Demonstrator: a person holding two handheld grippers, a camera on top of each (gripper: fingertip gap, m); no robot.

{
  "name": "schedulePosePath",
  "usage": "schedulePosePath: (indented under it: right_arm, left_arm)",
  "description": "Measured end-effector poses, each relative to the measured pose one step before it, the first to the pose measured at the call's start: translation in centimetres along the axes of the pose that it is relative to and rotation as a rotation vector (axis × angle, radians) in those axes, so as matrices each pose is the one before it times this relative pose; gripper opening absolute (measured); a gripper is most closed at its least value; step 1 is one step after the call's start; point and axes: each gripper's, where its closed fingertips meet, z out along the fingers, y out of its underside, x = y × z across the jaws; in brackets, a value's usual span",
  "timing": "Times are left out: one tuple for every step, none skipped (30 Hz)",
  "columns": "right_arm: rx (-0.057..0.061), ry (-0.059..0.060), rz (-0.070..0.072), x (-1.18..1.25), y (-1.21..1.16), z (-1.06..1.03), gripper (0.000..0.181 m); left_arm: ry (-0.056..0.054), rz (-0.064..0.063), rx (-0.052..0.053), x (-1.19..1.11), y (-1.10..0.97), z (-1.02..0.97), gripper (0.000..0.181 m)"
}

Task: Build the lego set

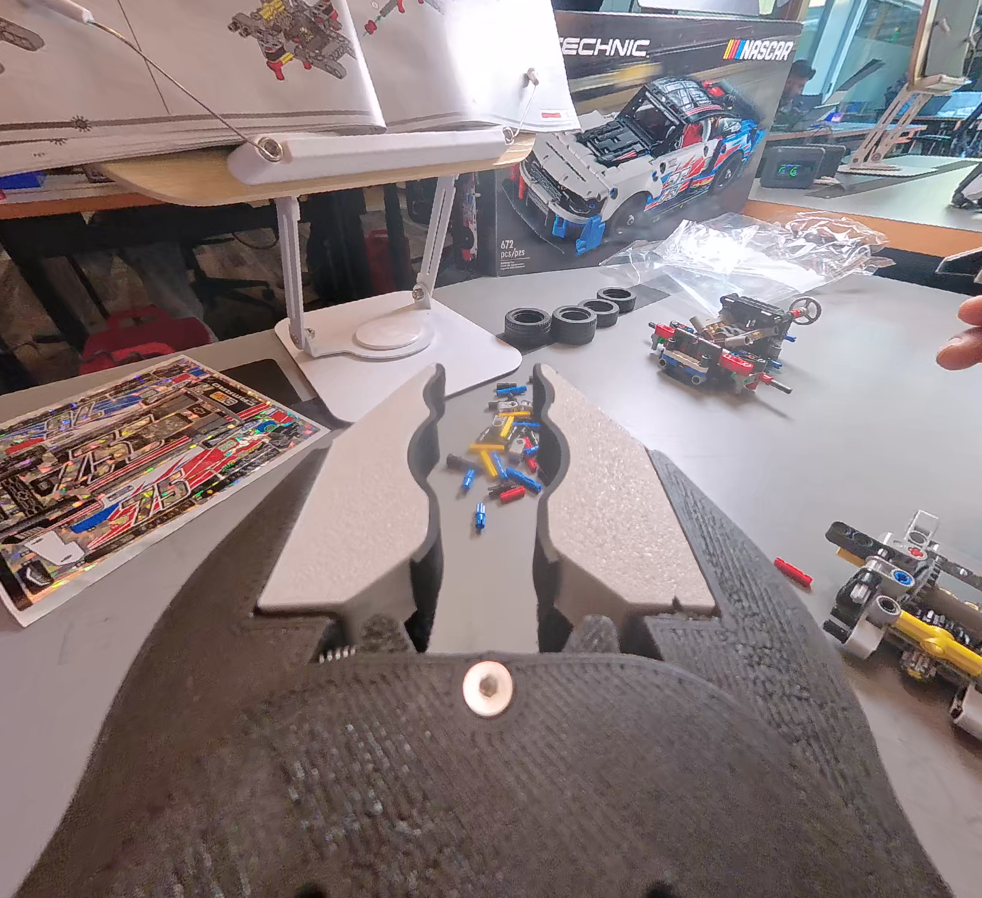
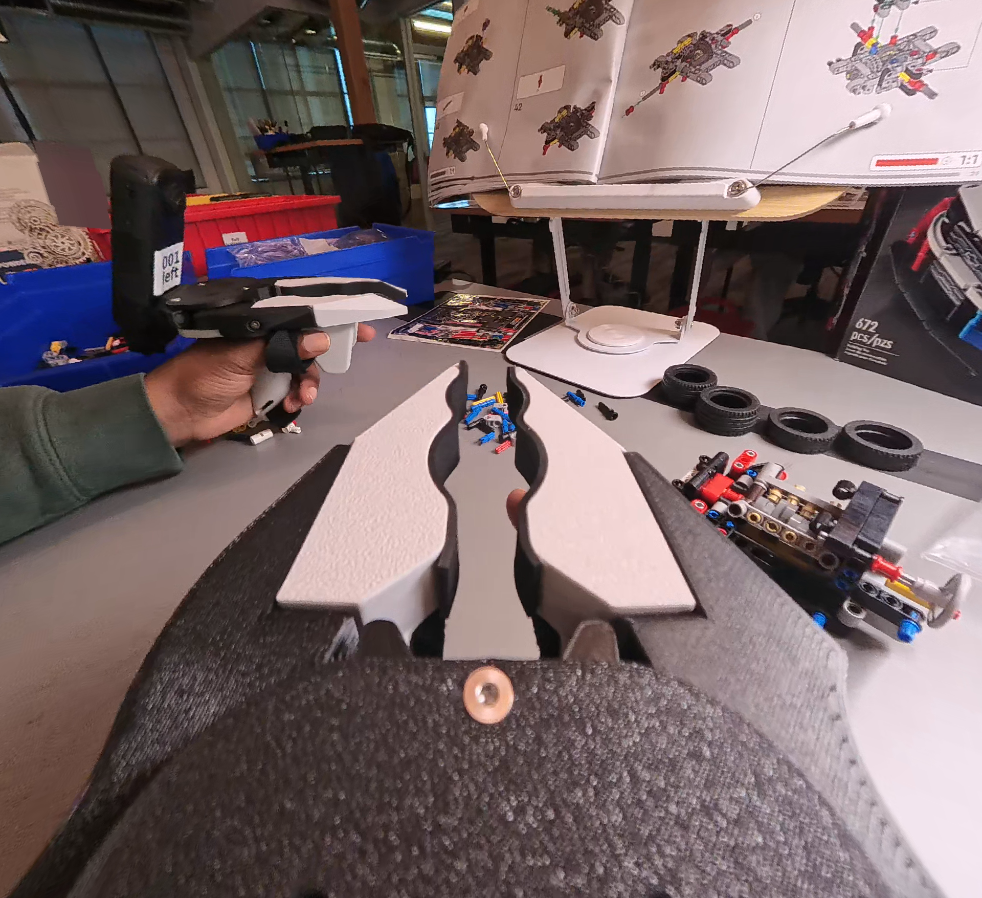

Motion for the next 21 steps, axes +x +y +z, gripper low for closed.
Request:
schedulePosePath:
  right_arm:
    - [-0.0007, -0.0004, 0.0033, 0.076, 0.013, -0.035, 0.014]
    - [-0.0002, 0.0010, 0.0054, 0.107, 0.023, -0.045, 0.014]
    - [-0.0005, 0.0003, 0.0076, 0.069, 0.027, -0.041, 0.014]
    - [-0.0021, -0.0010, 0.0069, 0.049, 0.040, -0.033, 0.014]
    - [-0.0040, -0.0012, 0.0044, 0.026, 0.059, -0.026, 0.014]
    - [-0.0018, 0.0004, 0.0024, 0.026, 0.021, -0.032, 0.014]
    - [0.0017, -0.0006, 0.0008, -0.001, -0.057, -0.035, 0.014]
    - [0.0022, -0.0019, 0.0007, -0.045, -0.092, -0.027, 0.014]
    - [0.0013, -0.0029, 0.0004, -0.071, -0.077, -0.017, 0.013]
    - [0.0018, -0.0030, -0.0004, -0.080, -0.082, -0.007, 0.013]
    - [0.0007, -0.0025, -0.0011, -0.073, -0.025, 0.013, 0.013]
    - [-0.0020, -0.0023, -0.0010, -0.055, 0.032, 0.018, 0.013]
    - [-0.0038, -0.0012, -0.0005, -0.039, 0.097, 0.036, 0.013]
    - [-0.0043, 0.0003, 0.0005, -0.001, 0.122, 0.028, 0.013]
    - [-0.0048, -0.0007, 0.0018, -0.009, 0.118, 0.040, 0.013]
    - [-0.0051, -0.0016, 0.0026, -0.026, 0.101, 0.030, 0.013]
    - [-0.0038, -0.0015, 0.0009, -0.030, 0.044, 0.015, 0.013]
    - [-0.0024, -0.0008, -0.0021, -0.035, 0.028, 0.003, 0.013]
    - [-0.0032, -0.0004, -0.0039, -0.023, 0.030, 0.017, 0.012]
    - [-0.0038, 0.0003, -0.0037, -0.012, 0.057, 0.013, 0.012]
    - [-0.0032, 0.0006, -0.0022, -0.007, 0.068, 0.019, 0.012]
  left_arm:
    - [-0.0015, 0.0045, 0.0108, 0.020, -0.198, -0.018, 0.034]
    - [0.0004, 0.0054, 0.0108, 0.024, -0.249, -0.051, 0.036]
    - [0.0034, 0.0061, 0.0103, 0.015, -0.371, -0.112, 0.037]
    - [0.0045, 0.0093, 0.0108, -0.047, -0.619, -0.185, 0.038]
    - [0.0025, 0.0203, 0.0103, -0.217, -0.914, -0.311, 0.038]
    - [-0.0033, 0.0314, 0.0099, -0.448, -1.212, -0.492, 0.037]
    - [-0.0058, 0.0325, 0.0126, -0.621, -1.448, -0.681, 0.036]
    - [-0.0023, 0.0232, 0.0136, -0.723, -1.536, -0.805, 0.035]
    - [0.0026, 0.0073, 0.0084, -0.750, -1.427, -0.867, 0.034]
    - [0.0065, -0.0080, 0.0021, -0.706, -1.244, -0.894, 0.034]
    - [0.0097, -0.0167, -0.0016, -0.588, -1.039, -0.897, 0.034]
    - [0.0119, -0.0190, -0.0066, -0.426, -0.786, -0.843, 0.034]
    - [0.0138, -0.0170, -0.0145, -0.281, -0.476, -0.758, 0.034]
    - [0.0155, -0.0117, -0.0234, -0.173, -0.112, -0.621, 0.034]
    - [0.0190, -0.0047, -0.0369, -0.064, 0.326, -0.481, 0.034]
    - [0.0299, 0.0003, -0.0617, 0.096, 0.918, -0.368, 0.034]
    - [0.0429, -0.0004, -0.0888, 0.293, 1.504, -0.256, 0.033]
    - [0.0392, 0.0010, -0.1015, 0.296, 1.799, -0.169, 0.034]
    - [0.0140, 0.0082, -0.0920, 0.013, 1.786, -0.074, 0.033]
    - [-0.0017, 0.0136, -0.0687, -0.096, 1.579, 0.020, 0.033]
    - [0.0090, 0.0099, -0.0513, 0.122, 1.410, 0.094, 0.032]
